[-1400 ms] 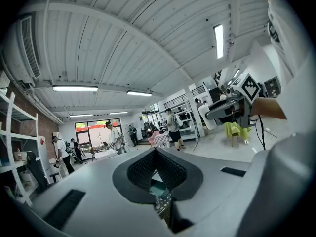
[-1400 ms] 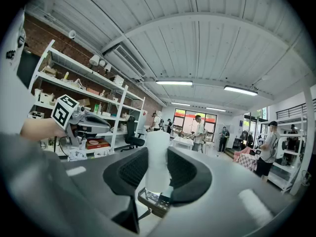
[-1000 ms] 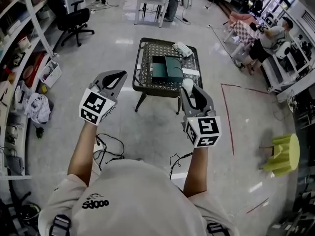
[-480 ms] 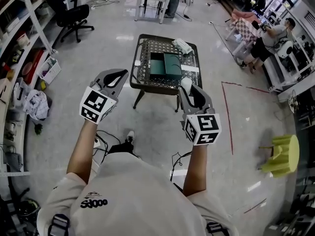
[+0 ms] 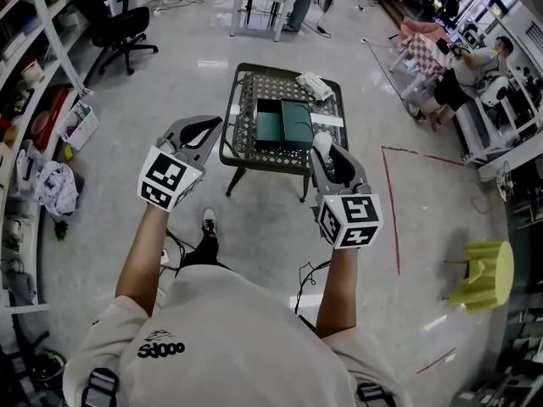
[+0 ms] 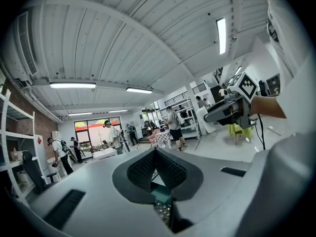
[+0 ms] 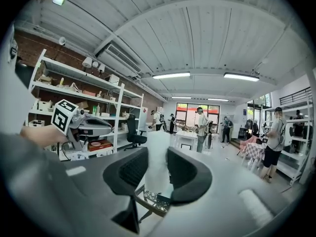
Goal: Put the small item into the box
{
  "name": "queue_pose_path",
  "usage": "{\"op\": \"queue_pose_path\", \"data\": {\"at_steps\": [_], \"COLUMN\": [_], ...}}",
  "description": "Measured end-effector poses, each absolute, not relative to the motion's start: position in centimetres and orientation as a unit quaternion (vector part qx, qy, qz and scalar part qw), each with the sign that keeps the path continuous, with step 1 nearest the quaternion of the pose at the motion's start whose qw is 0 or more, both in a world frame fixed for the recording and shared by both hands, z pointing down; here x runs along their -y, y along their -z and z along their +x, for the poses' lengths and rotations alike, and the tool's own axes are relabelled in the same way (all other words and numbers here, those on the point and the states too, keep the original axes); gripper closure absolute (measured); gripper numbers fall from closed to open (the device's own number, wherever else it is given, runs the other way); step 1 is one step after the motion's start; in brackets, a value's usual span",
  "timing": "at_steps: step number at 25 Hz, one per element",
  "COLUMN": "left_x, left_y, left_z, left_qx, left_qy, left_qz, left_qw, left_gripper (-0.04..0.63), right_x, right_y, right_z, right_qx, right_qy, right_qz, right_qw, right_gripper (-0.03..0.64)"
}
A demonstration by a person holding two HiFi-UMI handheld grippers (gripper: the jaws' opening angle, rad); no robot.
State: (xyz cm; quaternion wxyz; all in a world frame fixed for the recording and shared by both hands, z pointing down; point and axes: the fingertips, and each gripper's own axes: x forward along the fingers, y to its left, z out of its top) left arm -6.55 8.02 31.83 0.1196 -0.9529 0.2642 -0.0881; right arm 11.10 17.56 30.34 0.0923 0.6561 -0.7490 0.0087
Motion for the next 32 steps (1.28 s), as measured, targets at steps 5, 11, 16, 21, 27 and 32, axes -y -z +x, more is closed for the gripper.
{"op": "queue_pose_path", "data": {"at_steps": [5, 11, 16, 21, 27, 32], "left_x": [-1.4, 6.0, 11.2, 15.6, 21.0, 25.3], "left_y": [-32.4, -32.8, -33.3, -33.9, -35.2, -35.8], "left_z": [-5.5, -4.1, -2.7, -1.6, -0.4, 0.5], "left_qx": [-0.264, -0.254, -0.243, -0.231, -0.226, -0.230], "left_qy": [0.089, 0.096, 0.104, 0.111, 0.109, 0.103], "left_qz": [-0.953, -0.956, -0.959, -0.961, -0.964, -0.964], "left_qw": [0.116, 0.112, 0.107, 0.100, 0.093, 0.088], "left_gripper": [0.589, 0.589, 0.589, 0.589, 0.589, 0.589], "right_x": [-11.3, -3.8, 1.6, 5.9, 11.1, 15.0], "right_y": [-30.9, -31.7, -31.9, -32.7, -34.7, -35.8], "right_z": [12.1, 13.2, 14.7, 15.6, 16.3, 16.9], "right_qx": [0.747, 0.742, 0.734, 0.727, 0.720, 0.714], "right_qy": [-0.015, -0.031, -0.037, -0.052, -0.071, -0.081], "right_qz": [0.658, 0.664, 0.672, 0.678, 0.682, 0.686], "right_qw": [0.091, 0.087, 0.093, 0.098, 0.108, 0.115], "right_gripper": [0.482, 0.482, 0.482, 0.482, 0.482, 0.482]}}
